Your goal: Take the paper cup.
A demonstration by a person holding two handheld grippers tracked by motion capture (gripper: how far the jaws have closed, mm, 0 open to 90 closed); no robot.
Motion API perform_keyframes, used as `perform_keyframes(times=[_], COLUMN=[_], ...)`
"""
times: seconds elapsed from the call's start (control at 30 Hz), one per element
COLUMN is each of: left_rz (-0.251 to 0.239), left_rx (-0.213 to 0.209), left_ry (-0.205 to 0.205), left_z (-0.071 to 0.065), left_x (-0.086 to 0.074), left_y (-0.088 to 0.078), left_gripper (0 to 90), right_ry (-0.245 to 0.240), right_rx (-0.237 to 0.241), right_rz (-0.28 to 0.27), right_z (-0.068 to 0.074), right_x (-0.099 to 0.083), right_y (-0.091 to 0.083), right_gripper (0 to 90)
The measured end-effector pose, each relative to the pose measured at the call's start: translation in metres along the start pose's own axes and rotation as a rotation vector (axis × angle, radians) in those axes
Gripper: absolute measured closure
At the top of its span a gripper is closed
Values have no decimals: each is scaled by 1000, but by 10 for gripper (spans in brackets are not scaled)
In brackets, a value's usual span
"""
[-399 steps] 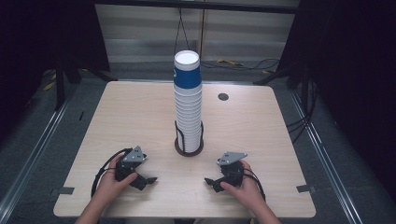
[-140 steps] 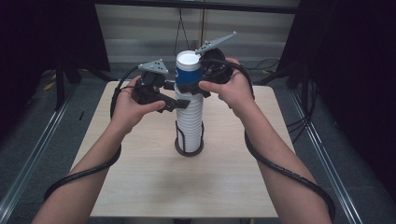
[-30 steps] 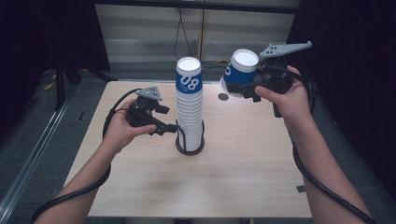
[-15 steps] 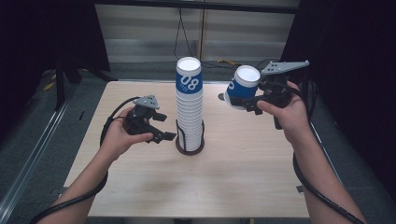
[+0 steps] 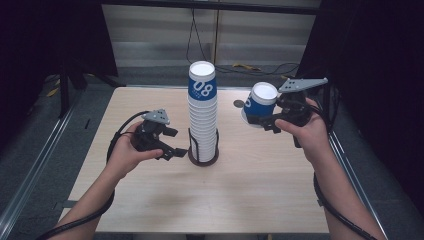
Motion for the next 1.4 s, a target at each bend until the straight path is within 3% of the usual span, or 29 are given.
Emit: perform_keyframes(times=[0.37,0.97,1.4], left_rz=[5,1,1], left_rx=[-16,-37,-60], left_ry=[5,7,-3], left_z=[-5,-14,-19], left_x=[-7,-13,-21], left_y=[6,11,22], left_gripper=[169,169,169], right_ry=[16,-6,-41], right_rx=[20,62,94], right_rz=[6,27,92], right_z=[3,19,26], right_x=[-22,-48,-66], right_y=[5,12,19], right_gripper=[213,213,217])
Point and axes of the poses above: each handheld gripper's, and its own axes: y roughly forward along the jaws, x roughly out of its top, z roughly to its left, the point moved 3 cm from there along y, roughly forward along the jaws, and after that the axes turned 5 degrees about -z, right-handed, at the moved point
